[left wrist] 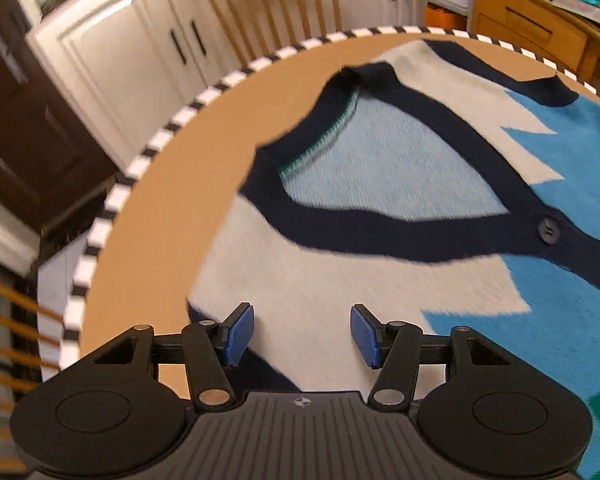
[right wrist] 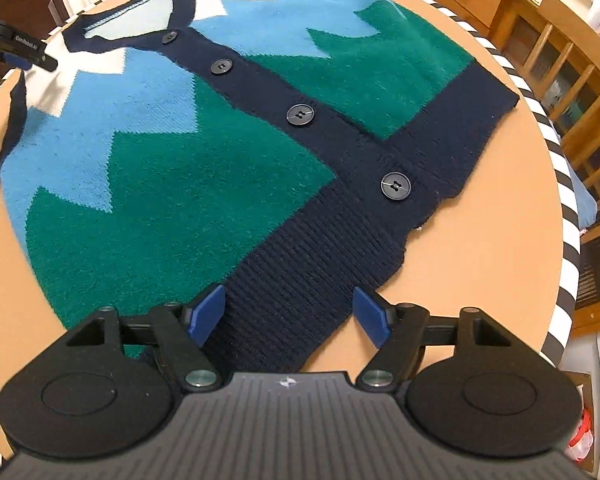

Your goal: Fold clothes

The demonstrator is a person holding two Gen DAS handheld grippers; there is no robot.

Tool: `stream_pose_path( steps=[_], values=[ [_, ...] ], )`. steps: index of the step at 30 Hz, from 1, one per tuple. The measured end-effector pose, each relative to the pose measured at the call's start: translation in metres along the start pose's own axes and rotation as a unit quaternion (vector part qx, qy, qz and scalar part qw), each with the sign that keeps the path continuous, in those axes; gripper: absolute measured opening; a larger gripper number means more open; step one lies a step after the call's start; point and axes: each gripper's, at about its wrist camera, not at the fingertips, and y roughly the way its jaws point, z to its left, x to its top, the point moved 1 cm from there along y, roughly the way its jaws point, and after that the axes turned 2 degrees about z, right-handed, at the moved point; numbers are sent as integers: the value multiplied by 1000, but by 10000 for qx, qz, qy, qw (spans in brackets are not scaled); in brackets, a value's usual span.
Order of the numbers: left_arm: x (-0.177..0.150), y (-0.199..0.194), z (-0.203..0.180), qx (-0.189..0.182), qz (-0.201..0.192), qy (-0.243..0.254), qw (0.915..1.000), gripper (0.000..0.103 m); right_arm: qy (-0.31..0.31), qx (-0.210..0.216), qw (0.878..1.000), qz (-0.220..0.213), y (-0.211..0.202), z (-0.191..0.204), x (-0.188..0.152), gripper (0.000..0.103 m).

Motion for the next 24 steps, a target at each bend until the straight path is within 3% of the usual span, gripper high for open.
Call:
stream_pose_path(
  steps=[4, 13, 20, 22, 24],
  values=[
    [11, 8, 21, -160, -100, 307, 9994, 56, 137, 8, 9999, 45, 3, -4, -1, 78],
    [13, 25, 81, -706, 110, 255, 9971, 56, 174, -55, 9998, 109, 4, -5, 2, 84],
    [5, 46, 85, -1316, 374, -25, 9906, 56, 190, -78, 9996, 191, 6, -6, 5, 86],
    [2, 46, 80, -1448, 276, -11, 9891, 55, 196, -86, 9996, 207, 6, -5, 5, 86],
    [-1, 44, 76, -1524, 234, 31, 9880, 46, 218, -87, 9995, 220, 6, -6, 5, 87]
  ],
)
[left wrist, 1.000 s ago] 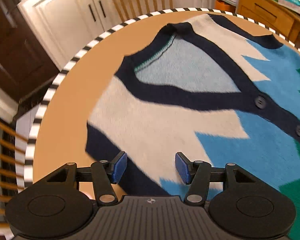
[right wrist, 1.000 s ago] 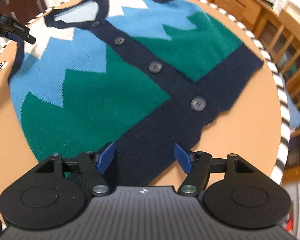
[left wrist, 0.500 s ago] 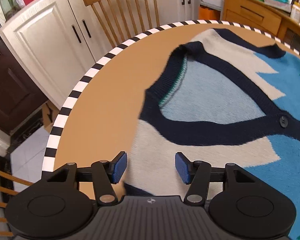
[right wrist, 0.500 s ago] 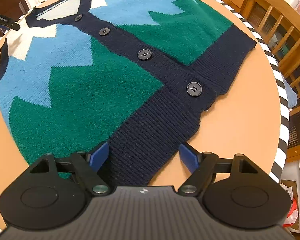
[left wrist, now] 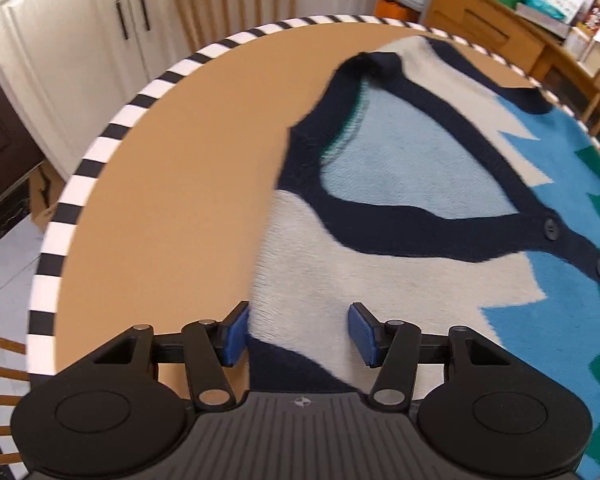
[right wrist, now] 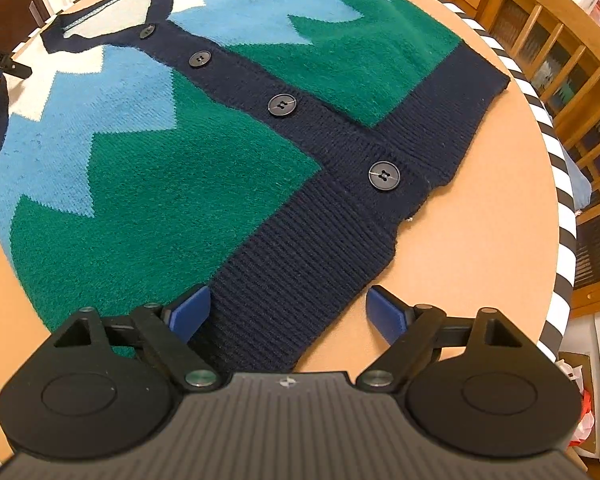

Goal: Fold clothes
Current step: 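Grasp the front edge with the left gripper while the right gripper grasps the hem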

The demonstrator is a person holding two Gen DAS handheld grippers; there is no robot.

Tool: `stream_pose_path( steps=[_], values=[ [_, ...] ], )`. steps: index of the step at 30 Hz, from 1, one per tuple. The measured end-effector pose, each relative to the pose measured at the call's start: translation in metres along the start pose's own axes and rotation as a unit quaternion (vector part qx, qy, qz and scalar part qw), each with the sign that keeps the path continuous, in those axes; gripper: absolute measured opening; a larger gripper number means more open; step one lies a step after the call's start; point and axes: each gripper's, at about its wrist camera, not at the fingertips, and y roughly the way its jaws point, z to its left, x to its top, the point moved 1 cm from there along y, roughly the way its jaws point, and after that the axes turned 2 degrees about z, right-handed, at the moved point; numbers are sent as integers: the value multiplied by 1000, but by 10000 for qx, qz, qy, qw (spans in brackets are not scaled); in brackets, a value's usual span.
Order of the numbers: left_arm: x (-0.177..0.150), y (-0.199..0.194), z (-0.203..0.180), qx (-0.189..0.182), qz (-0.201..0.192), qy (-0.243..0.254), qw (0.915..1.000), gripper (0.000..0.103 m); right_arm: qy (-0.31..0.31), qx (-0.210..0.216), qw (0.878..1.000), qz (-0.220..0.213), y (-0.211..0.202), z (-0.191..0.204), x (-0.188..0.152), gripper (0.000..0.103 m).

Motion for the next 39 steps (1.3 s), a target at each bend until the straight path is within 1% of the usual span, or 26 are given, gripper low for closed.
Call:
stream_pose_path(
  steps=[1, 2, 3, 4, 5, 8, 9, 10, 12, 13, 17, 19, 22, 24, 26, 28, 29, 30, 32, 33, 34, 35, 36, 37, 38, 39],
  values=[
    [-1, -1, -2, 24, 4, 69, 10000, 42, 11, 1, 10000, 2, 0, 0, 0, 87],
    [-2, -2, -3, 23, 16, 100, 9999, 33, 20, 12, 10000, -7, 0, -1, 0, 87],
    [-3, -3, -4, 38, 40, 75, 10000, 27, 29, 23, 10000, -17, 1, -1, 0, 87],
    [-3, -4, -6, 75, 68, 37, 9999, 25, 32, 41, 10000, -45, 1, -1, 0, 87],
    [-4, -5, -10, 189, 80, 97, 9997, 22, 21, 69, 9999, -84, 1, -1, -1, 86],
    [-8, -7, -34, 782, 101, 532, 9955, 20, -20, 146, 9998, -151, 2, -1, 1, 80],
    [-10, -7, -42, 962, 121, 638, 9932, 19, -62, 150, 9997, -187, 1, -1, 4, 71],
    [-12, -8, -49, 1134, 152, 725, 9908, 18, -104, 154, 9996, -223, 0, 0, 6, 57],
    [-17, -8, -59, 1372, 224, 796, 9871, 18, -173, 154, 9994, -257, 0, 1, 14, 46],
    [-20, -9, -63, 1486, 270, 794, 9853, 18, -258, 85, 9992, -290, 1, 3, 18, 43],
    [-39, -22, -69, 1706, 361, 597, 9829, 11, -524, -129, 9977, -398, 7, 5, 36, 42],
    [-53, -31, -70, 1669, 376, 453, 9842, 11, -617, -215, 9968, -450, 12, 8, 46, 42],
    [-76, -44, -75, 1496, 408, 166, 9878, 11, -820, -414, 9942, -562, 18, 12, 57, 42],
    [-88, -49, -84, 1509, 361, 217, 9876, 11, -913, -489, 9927, -611, 21, 9, 62, 45],
    [-97, -51, -93, 1617, 294, 344, 9858, 12, -980, -468, 9923, -594, 20, 6, 62, 48],
    [-101, -52, -100, 1731, 237, 476, 9835, 15, -953, -428, 9926, -618, 14, 4, 56, 55],
    [-102, -51, -103, 1749, 225, 490, 9831, 17, -897, -400, 9930, -648, 9, 3, 51, 55],
    [-103, -51, -103, 1755, 222, 468, 9831, 20, -841, -373, 9934, -681, 3, 2, 46, 55],
    [-102, -52, -101, 1738, 216, 396, 9837, 23, -664, -294, 9938, -836, -15, -9, 33, 57],
    [-101, -52, -98, 1696, 213, 351, 9847, 24, -486, -188, 9945, -906, -23, -17, 27, 61],
    [-101, -52, -96, 1638, 213, 294, 9858, 24, -212, -30, 9951, -969, -32, -27, 19, 63],
    [-100, -53, -94, 1576, 217, 244, 9870, 24, 228, 218, 9945, -996, -39, -42, 10, 63],
    [-100, -53, -93, 1520, 222, 197, 9879, 24, 756, 536, 9911, -952, -42, -57, 0, 63],
    [-99, -53, -90, 1471, 230, 146, 9887, 24, 1284, 853, 9839, -903, -44, -72, -9, 63],
    [-99, -53, -87, 1430, 242, 107, 9894, 24, 1864, 1198, 9716, -835, -43, -86, -20, 63],
    [-98, -52, -86, 1405, 256, 100, 9897, 23, 2434, 1537, 9546, -763, -41, -99, -31, 63]
  ],
)
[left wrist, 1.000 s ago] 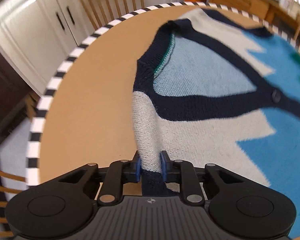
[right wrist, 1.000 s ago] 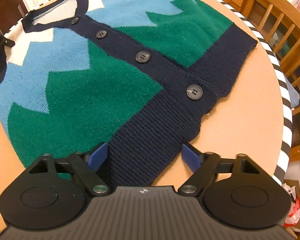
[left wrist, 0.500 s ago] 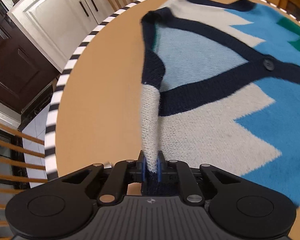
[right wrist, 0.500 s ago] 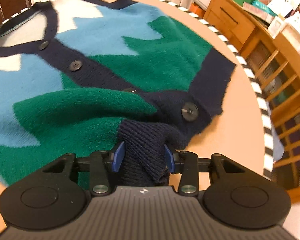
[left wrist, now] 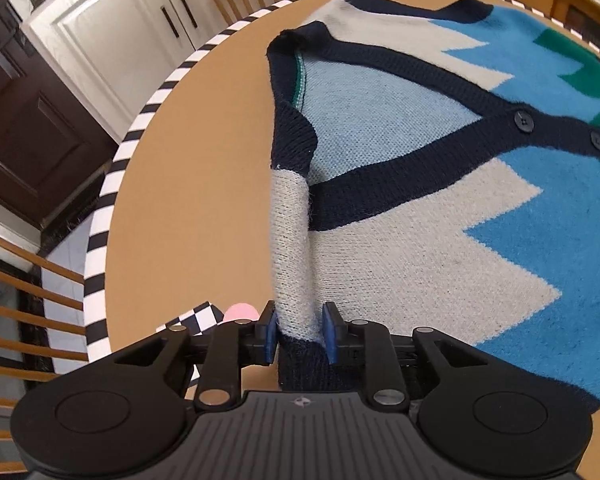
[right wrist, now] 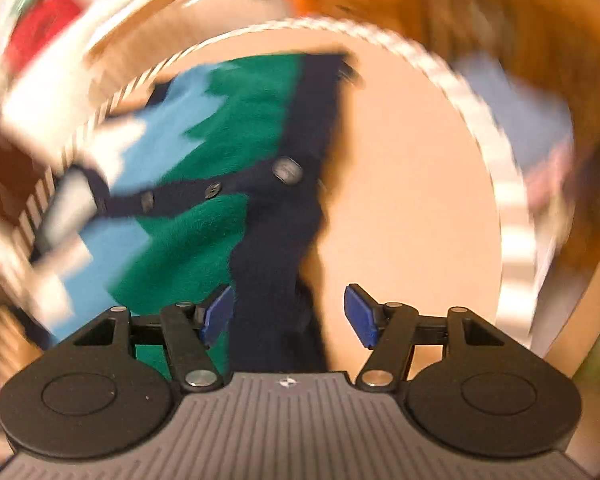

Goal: Fold clothes
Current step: 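Grasp the front edge with the left gripper while the right gripper grasps the hem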

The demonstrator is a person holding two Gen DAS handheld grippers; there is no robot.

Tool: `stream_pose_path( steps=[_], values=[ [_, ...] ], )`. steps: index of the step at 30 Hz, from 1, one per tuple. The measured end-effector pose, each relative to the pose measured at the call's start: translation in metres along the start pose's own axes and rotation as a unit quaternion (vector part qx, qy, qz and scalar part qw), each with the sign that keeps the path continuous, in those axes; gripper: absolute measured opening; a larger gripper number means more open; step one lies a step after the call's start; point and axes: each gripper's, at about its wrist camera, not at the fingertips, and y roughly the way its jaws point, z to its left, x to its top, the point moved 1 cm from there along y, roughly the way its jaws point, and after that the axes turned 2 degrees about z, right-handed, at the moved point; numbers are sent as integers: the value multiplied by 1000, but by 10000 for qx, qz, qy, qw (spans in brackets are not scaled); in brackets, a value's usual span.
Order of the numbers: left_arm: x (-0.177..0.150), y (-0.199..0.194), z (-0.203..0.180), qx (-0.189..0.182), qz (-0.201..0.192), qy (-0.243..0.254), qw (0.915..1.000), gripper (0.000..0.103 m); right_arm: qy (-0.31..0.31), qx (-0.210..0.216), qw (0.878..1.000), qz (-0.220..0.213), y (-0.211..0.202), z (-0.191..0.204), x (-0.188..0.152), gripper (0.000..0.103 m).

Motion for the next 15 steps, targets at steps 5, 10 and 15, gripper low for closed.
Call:
stream_pose_path(
  steps=[5, 10, 15],
  values=[
    [1, 0, -1, -6, 38, 124, 9999, 23, 2074, 750, 9745, 414, 10, -51, -40, 64],
    [0, 3, 1, -37, 15, 181, 9998, 23, 2422, 989, 9649, 211, 22, -50, -55, 61],
    [-2, 3, 2, -31, -47, 211, 9998, 23, 2206, 856, 9716, 60, 37, -30, -52, 38]
  ],
)
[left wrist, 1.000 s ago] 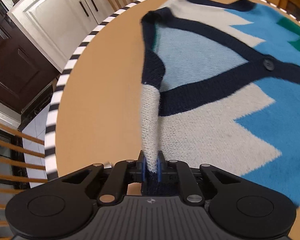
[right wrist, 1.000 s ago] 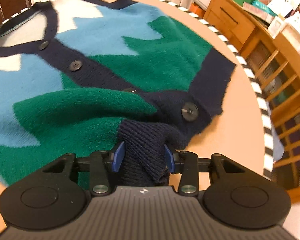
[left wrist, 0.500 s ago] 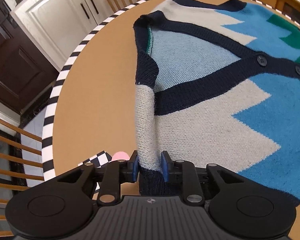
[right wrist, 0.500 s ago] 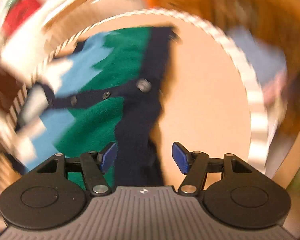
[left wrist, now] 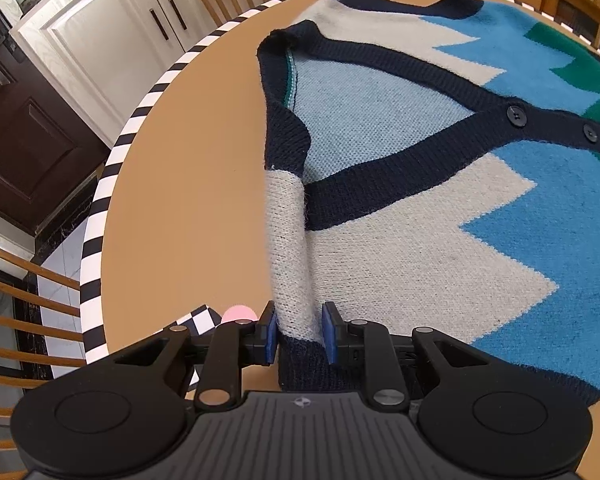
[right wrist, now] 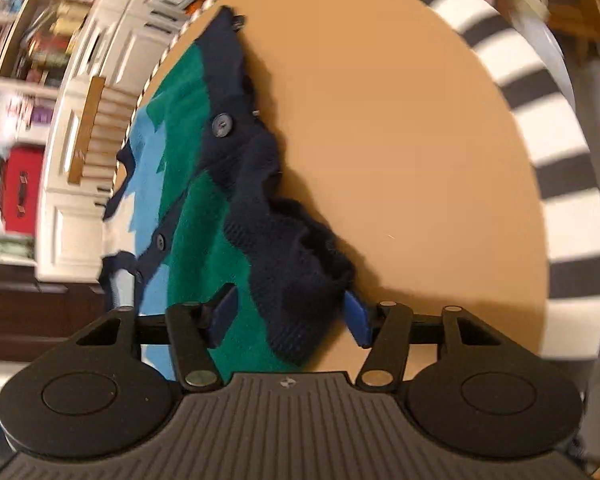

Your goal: Fold clothes

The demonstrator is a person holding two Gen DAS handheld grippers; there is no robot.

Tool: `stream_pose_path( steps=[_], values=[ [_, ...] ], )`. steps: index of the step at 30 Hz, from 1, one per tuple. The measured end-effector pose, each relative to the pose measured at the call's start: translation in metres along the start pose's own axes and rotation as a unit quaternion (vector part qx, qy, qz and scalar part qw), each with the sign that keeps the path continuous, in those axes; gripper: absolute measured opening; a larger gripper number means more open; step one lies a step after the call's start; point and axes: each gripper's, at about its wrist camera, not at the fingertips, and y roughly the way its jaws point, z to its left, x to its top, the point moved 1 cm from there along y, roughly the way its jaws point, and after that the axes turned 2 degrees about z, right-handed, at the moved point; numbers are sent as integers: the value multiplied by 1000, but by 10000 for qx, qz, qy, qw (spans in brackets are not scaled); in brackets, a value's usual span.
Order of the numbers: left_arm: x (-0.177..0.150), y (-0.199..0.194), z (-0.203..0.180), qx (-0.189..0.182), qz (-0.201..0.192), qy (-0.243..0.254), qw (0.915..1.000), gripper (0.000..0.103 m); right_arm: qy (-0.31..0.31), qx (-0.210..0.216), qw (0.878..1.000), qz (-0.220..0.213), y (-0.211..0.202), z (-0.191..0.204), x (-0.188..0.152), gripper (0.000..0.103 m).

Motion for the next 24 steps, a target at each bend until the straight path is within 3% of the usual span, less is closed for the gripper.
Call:
stream_pose_path(
  steps=[1, 3, 8, 12, 24],
  values=[
    [-1, 0, -1, 18, -16, 19, 10000, 23, -140, -128, 9998, -49, 2, 3, -2, 13],
    [-2, -2, -3, 57, -44, 44, 10000, 20, -412, -376, 9983, -146, 5, 7, -5, 14],
    [-4, -9, -4, -90, 56, -161, 9998, 10, -813, -394, 9954, -322, -16, 18, -4, 14],
    [-8, -19, -13, -215, 144, -137, 9996, 9, -1443, -614, 9865, -478, -31, 40, 0, 13],
    [-43, -51, -17, -831, 151, -415, 9956, 9, -1829, -792, 9789, -456, -60, 51, 9, 13]
  ],
)
